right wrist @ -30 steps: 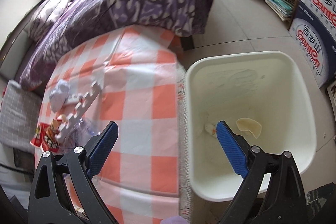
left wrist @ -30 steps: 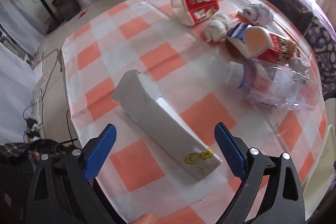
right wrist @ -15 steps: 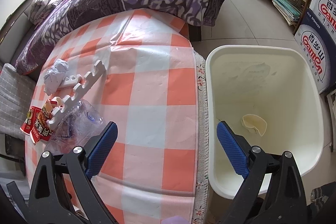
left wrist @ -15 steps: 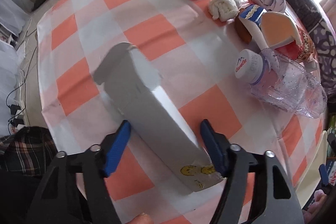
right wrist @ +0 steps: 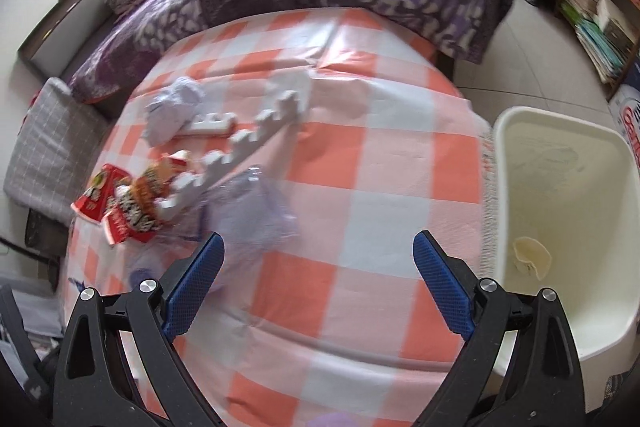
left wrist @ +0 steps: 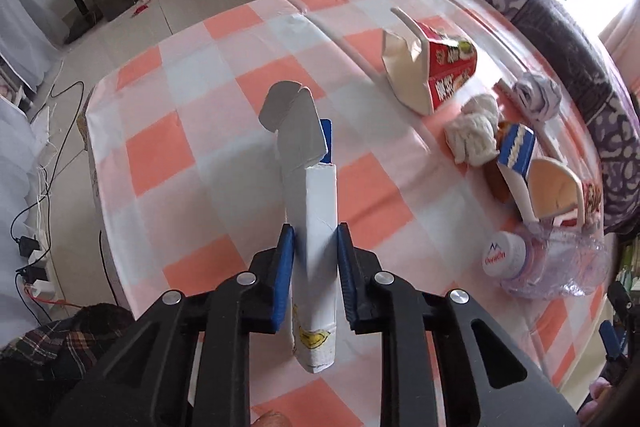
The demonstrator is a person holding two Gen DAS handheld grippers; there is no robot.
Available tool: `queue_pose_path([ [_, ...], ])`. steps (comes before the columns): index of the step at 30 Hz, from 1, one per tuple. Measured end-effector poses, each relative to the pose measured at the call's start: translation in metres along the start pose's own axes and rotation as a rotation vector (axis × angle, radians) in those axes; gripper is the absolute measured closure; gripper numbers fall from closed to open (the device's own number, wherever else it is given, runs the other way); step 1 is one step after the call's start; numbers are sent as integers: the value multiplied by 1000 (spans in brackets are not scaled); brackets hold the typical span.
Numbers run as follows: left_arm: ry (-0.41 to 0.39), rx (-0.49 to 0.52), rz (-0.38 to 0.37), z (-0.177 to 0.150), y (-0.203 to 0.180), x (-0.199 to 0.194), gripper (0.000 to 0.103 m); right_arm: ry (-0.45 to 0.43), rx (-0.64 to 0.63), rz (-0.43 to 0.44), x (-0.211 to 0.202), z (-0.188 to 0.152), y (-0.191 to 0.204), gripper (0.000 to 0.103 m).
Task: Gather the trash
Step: 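Grasp the long white paper carton upright with the left gripper, then grasp the red snack cup with the right gripper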
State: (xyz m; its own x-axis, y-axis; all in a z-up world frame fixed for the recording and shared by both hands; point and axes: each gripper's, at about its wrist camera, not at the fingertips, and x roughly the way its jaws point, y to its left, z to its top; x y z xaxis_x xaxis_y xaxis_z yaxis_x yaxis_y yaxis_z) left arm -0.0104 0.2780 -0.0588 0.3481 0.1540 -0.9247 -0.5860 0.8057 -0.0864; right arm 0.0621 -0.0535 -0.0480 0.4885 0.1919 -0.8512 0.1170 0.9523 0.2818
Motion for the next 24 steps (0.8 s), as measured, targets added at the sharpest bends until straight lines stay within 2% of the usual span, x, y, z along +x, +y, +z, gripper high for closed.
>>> queue_pose_path([
  [4,20,-56,-110,20,19,-3,82,6,-36,47,0,3,33,12],
  [7,3,-76,-169,34,32,-13,82,-15,-83,76,-2,9,66,12],
  [12,-40,-80,-227,56,47,-25,82,-7,-157,125,6,18,132,12],
  [14,-61,-73,-233,63,51,-30,82,34,-153,151,19,22,160,12],
  [18,-88,-64,-229,70,58,-35,82,88,-147,146,46,27,209,12],
  [21,-79,-85,-234,76,64,-32,82,144,-142,147,70,29,245,12],
  [24,-64,-118,-239,80,73,-28,82,180,-137,111,92,29,269,12],
])
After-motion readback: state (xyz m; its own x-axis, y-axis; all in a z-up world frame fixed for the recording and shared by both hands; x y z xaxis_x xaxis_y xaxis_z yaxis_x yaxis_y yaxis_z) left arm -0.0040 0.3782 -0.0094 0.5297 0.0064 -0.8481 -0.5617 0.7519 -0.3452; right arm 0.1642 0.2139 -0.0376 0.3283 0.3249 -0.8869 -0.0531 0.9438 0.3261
